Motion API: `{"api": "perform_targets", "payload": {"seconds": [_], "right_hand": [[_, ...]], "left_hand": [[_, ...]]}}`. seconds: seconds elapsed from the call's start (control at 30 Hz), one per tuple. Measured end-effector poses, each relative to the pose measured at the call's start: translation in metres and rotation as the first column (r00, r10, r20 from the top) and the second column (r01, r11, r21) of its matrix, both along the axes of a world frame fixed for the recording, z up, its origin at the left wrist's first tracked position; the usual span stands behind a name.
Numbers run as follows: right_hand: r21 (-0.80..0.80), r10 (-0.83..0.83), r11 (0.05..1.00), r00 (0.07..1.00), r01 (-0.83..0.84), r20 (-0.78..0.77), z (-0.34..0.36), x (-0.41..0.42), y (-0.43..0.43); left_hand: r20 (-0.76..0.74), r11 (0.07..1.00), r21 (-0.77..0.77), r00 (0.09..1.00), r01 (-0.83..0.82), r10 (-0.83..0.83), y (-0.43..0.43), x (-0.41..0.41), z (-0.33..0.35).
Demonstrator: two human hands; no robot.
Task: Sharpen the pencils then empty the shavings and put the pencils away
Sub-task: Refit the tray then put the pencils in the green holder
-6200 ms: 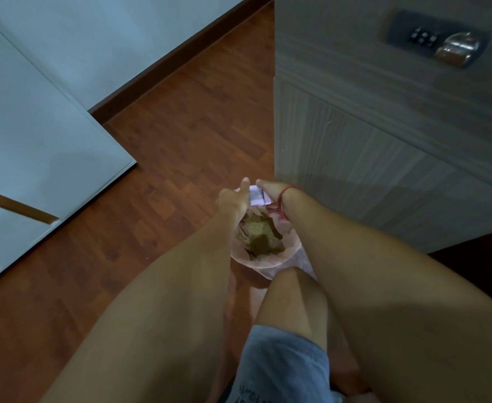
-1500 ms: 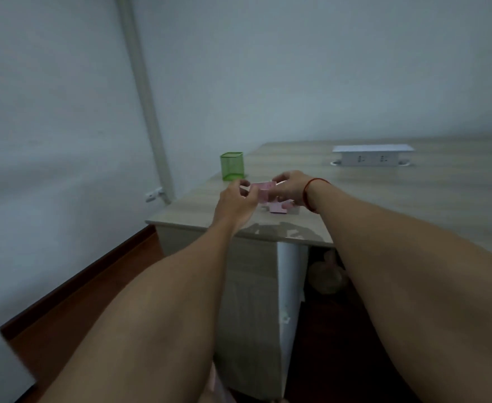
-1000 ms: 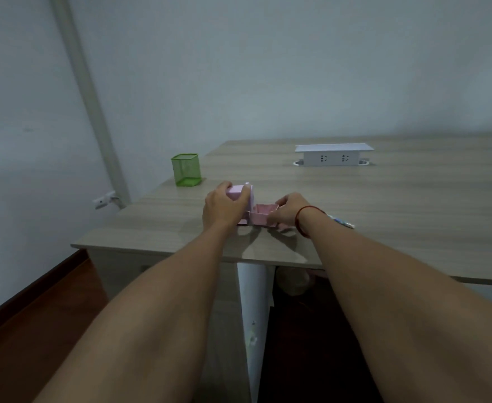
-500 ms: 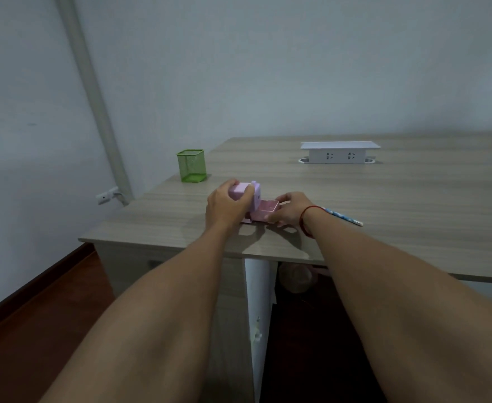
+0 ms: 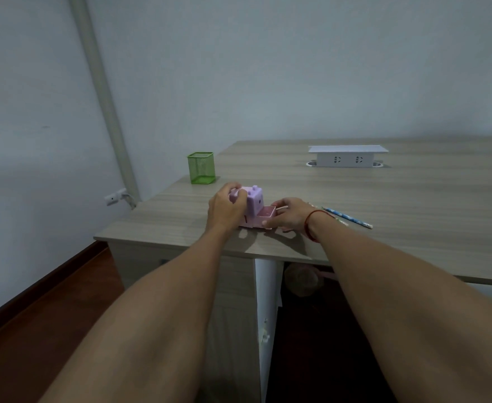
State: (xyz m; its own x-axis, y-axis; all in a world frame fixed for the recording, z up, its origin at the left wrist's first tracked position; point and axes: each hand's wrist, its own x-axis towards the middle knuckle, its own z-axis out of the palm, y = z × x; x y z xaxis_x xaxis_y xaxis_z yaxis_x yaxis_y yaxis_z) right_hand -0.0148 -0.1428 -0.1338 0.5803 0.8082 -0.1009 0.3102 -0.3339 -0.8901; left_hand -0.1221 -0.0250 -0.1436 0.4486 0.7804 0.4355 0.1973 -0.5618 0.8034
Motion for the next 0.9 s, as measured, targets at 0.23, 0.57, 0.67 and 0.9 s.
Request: {"api": "perform_targets", "payload": {"seconds": [0.23,0.57,0.67,0.9], "right_hand": [[0.06,-0.08,0.996,0.99,0.073,0.115,-0.008,-0.018,0.013],[0.162,-0.088,0.985,0.974,0.054,0.207,-0.017,-0.042,0.033],[0.13,-0.039,0.992,0.963,0.004,0.268,-0.017,-0.06,0.06],[0.057,0.023,0.997,0.937,-0.046,0.349,-0.017,-0.092,0.118]], "left_hand": [[0.071,0.989,-0.144,0.997,-0.017,0.028,-0.012,-0.005,-0.001],[-0.022,0.992,-0.059,0.993,-0.114,0.112,0.01,-0.027,-0.004],[-0.04,0.977,-0.066,0.979,-0.203,0.201,0.032,-0.042,-0.005],[-0.01,0.968,-0.087,0.972,-0.234,0.234,0.079,-0.075,-0.004]]}}
